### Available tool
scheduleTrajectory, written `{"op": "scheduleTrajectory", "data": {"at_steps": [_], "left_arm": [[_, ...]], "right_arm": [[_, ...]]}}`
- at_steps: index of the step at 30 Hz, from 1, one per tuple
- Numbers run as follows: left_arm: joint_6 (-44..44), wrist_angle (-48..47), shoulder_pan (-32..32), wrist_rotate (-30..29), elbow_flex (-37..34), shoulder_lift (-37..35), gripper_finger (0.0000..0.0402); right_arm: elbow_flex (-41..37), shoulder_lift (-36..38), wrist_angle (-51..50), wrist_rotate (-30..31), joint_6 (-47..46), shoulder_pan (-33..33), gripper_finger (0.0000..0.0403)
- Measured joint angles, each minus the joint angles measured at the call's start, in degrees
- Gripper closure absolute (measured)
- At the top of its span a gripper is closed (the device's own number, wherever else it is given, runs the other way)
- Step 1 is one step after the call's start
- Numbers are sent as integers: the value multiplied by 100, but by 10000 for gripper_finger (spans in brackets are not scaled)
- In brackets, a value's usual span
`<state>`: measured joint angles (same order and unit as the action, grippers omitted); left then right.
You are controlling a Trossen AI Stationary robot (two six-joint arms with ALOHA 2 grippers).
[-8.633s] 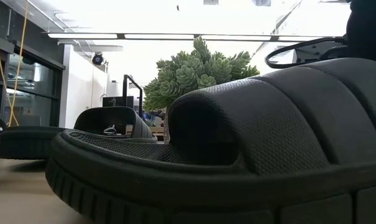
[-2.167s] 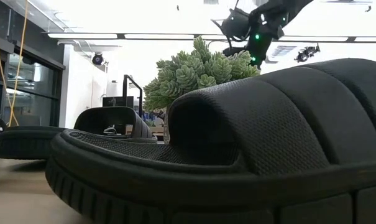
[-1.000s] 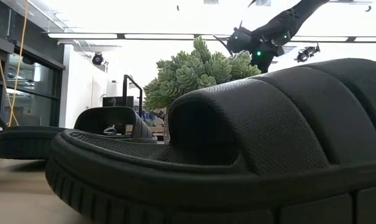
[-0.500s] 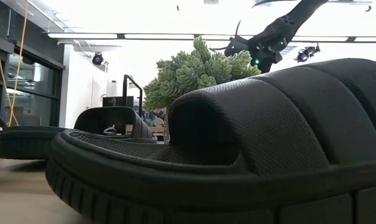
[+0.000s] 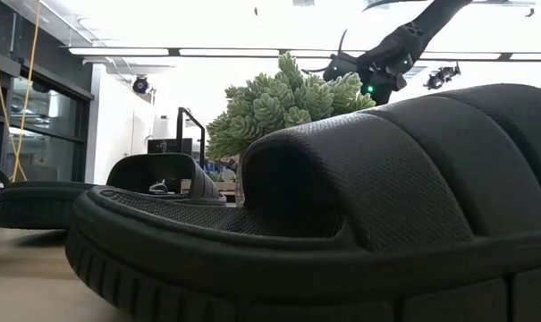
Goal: Pick and place slides into the shelf
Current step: Put the right black slide on the shelf
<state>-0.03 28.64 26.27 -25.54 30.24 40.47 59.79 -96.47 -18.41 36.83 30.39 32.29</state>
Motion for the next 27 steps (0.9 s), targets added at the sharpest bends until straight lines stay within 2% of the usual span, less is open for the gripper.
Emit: {"op": "scheduleTrajectory", "data": {"at_steps": [17, 27], "left_arm": [[0, 4, 0, 0, 0, 0, 156], [0, 27, 0, 0, 0, 0, 156]], "right_arm": [[2, 0, -234, -263, -244, 221, 393], [2, 0, -314, -289, -353, 221, 343]]}}
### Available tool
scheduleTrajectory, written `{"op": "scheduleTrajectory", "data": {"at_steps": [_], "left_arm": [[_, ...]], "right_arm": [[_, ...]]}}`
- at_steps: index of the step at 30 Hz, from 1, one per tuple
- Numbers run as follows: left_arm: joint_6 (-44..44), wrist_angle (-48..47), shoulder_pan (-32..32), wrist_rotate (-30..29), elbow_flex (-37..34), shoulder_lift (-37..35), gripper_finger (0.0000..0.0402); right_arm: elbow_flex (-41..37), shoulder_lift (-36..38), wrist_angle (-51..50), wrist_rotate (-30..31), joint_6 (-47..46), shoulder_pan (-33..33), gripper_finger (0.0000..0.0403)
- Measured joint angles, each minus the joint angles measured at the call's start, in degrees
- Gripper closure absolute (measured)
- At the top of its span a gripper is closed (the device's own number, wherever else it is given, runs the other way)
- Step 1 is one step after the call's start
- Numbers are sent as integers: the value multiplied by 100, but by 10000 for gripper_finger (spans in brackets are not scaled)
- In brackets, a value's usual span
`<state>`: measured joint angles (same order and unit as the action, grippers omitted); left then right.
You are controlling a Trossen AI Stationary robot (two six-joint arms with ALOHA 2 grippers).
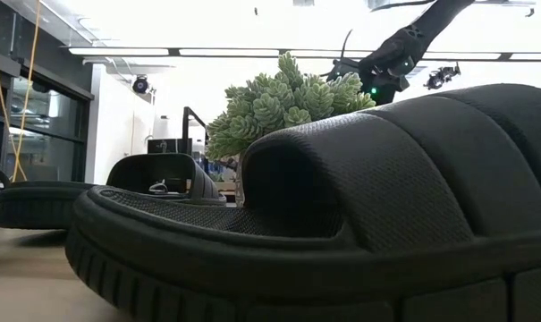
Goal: Pick and place slides into the shelf
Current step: Put the right black slide on the shelf
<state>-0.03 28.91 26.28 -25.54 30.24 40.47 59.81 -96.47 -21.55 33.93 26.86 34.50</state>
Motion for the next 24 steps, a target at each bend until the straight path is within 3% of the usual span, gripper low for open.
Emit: {"op": "scheduleTrajectory", "data": {"at_steps": [14, 24], "left_arm": [[0, 2, 1, 0, 0, 0, 156], [47, 7, 0, 0, 0, 0, 156]], "right_arm": [[0, 0, -267, -4, 14, -4, 287], [0, 4, -371, 7, 58, -4, 271]]}}
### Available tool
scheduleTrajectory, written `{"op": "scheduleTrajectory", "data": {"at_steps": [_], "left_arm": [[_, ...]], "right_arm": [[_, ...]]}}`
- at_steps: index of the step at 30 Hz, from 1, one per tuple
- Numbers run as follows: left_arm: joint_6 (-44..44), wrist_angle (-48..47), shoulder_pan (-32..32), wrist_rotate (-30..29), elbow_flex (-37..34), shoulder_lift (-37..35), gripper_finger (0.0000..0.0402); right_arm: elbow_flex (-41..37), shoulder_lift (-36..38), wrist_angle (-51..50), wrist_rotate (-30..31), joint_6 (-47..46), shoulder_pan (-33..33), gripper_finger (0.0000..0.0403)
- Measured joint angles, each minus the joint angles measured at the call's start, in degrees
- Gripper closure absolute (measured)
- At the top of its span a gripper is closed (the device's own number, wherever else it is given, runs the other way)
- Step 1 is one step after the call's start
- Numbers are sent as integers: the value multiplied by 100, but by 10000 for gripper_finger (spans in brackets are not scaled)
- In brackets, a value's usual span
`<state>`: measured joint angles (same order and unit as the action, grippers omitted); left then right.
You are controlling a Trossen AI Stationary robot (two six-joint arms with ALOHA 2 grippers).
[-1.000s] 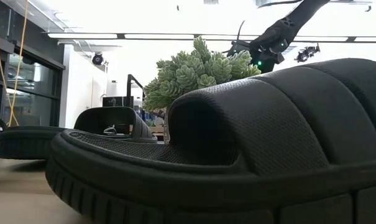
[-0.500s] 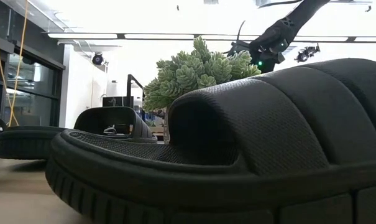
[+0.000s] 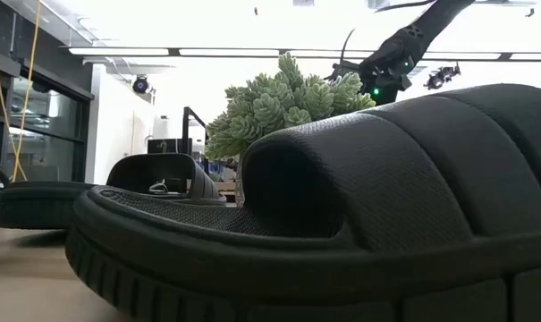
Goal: Pick and place slides into the shelf
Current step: Put the right black slide on the shelf
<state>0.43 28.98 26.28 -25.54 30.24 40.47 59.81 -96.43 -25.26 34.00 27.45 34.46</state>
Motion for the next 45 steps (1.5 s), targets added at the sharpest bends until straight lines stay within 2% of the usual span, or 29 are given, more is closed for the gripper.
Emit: {"op": "scheduleTrajectory", "data": {"at_steps": [19, 29, 45], "left_arm": [[78, 11, -2, 2, 0, 2, 156], [80, 10, -2, 1, 0, 2, 156], [80, 8, 0, 0, 0, 2, 156]], "right_arm": [[2, 53, -223, 43, -171, -338, 271], [2, 53, -363, 329, -171, -326, 271], [9, 55, -362, 176, -282, -324, 271]]}}
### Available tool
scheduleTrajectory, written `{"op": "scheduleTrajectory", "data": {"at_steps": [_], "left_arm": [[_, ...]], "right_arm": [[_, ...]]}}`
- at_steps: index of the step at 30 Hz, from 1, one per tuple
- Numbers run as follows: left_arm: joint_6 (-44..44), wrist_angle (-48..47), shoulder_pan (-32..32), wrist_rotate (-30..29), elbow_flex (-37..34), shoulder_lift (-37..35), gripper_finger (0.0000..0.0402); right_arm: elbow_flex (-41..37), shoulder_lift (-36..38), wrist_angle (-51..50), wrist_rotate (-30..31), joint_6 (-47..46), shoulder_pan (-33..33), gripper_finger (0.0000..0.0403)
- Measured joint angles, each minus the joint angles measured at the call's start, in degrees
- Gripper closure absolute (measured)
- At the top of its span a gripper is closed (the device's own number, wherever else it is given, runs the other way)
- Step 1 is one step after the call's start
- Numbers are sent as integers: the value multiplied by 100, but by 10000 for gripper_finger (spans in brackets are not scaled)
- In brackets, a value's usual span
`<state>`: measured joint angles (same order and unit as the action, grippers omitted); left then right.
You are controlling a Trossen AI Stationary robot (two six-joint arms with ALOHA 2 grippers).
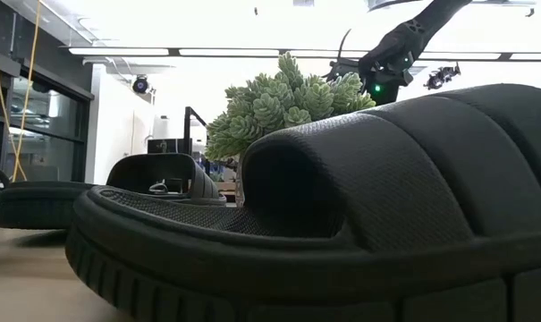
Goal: Pick and place slides into the shelf
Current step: Put the right black slide on the shelf
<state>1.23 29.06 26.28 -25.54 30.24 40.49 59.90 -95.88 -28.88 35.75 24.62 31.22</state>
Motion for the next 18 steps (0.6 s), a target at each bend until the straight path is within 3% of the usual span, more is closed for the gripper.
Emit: {"op": "scheduleTrajectory", "data": {"at_steps": [18], "left_arm": [[-2, 2, -2, 0, 0, 0, 156]], "right_arm": [[-4, 540, -576, 26, -413, -43, 272]]}}
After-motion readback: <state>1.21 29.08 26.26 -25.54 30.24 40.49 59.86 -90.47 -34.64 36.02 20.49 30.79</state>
